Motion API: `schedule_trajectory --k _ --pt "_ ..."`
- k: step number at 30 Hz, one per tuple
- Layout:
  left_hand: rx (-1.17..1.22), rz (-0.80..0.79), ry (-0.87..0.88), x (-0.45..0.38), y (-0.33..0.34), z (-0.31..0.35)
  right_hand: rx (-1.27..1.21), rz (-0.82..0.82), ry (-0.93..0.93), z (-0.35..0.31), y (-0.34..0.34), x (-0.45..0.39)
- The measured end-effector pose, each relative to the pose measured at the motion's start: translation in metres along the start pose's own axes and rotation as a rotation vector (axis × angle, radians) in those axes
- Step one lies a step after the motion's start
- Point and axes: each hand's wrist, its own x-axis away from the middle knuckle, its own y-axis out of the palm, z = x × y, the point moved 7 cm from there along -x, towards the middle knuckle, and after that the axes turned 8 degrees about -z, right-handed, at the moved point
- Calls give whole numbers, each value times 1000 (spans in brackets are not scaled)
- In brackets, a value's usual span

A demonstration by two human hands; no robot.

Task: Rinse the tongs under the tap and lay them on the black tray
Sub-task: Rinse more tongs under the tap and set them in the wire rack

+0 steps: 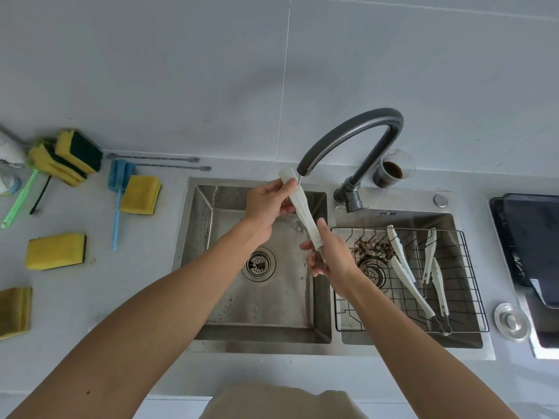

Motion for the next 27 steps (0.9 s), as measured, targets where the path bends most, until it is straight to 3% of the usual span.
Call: schedule_trajectory --k 5,10,19,24,27 --pt "-91 -36 27 -5 7 0 150 -30 -92 -5 4 2" --pt "-21 -71 -11 -3 6 -7 60 -60 -145 -5 -1 4" --pt "-94 44 -14 -2 -6 -13 28 -5 -177 0 -10 5" --pt "-6 -122 -56 5 12 -15 29 -14 -211 -4 -9 6" --pt "-19 -139 -48 5 15 -12 22 -14 -224 -7 -9 6"
